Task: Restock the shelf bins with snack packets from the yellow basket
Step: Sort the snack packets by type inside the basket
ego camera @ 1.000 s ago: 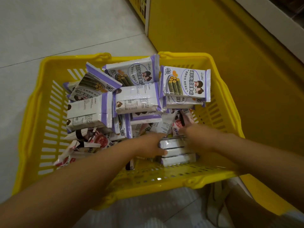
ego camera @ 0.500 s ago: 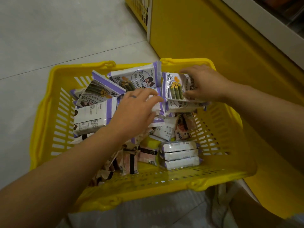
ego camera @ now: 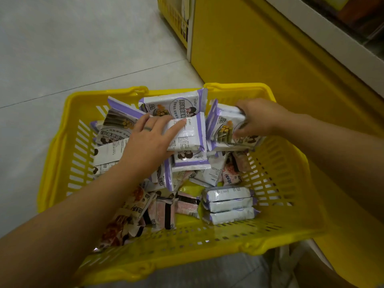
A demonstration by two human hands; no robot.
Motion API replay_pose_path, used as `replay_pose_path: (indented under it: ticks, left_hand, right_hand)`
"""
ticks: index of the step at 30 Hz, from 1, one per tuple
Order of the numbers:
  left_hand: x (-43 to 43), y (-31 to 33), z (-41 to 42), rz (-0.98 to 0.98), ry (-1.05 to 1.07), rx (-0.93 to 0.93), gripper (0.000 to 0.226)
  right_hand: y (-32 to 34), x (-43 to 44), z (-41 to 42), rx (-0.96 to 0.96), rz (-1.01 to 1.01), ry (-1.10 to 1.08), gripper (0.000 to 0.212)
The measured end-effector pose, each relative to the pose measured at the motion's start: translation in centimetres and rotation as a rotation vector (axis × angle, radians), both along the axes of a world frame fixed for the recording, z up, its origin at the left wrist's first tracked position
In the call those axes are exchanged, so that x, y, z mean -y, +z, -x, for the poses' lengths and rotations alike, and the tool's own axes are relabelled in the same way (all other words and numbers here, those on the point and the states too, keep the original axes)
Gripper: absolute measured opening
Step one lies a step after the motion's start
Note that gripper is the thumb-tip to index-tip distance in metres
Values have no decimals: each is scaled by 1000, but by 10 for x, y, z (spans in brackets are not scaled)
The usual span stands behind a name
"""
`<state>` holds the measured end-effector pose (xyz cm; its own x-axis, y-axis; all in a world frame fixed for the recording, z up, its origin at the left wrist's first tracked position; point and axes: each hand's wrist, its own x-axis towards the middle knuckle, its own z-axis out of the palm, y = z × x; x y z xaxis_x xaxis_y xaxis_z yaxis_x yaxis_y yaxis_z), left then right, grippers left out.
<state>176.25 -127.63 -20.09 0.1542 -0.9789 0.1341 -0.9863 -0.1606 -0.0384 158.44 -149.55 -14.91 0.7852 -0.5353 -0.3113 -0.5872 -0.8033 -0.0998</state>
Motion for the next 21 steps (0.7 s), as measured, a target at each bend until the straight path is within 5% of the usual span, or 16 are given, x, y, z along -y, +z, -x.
replay_pose_path:
  ticks: [4,11,17,21]
  left_hand:
    - [-2,1,-8,19,15,50,85]
    - [-4,2,-10,-123,-2,101,93]
    - [-6,11,-3,-223,-3,123,90]
    - [-4,21,22,1,-186,-71,54]
  right_hand:
    - [20,-14,24,93,66,-1,47]
    - [3,-82,65,-182,-82,190,45]
    - [-15,-99,76,-499,-338,280,88]
    - [-8,-83,75,-553,-507,262,84]
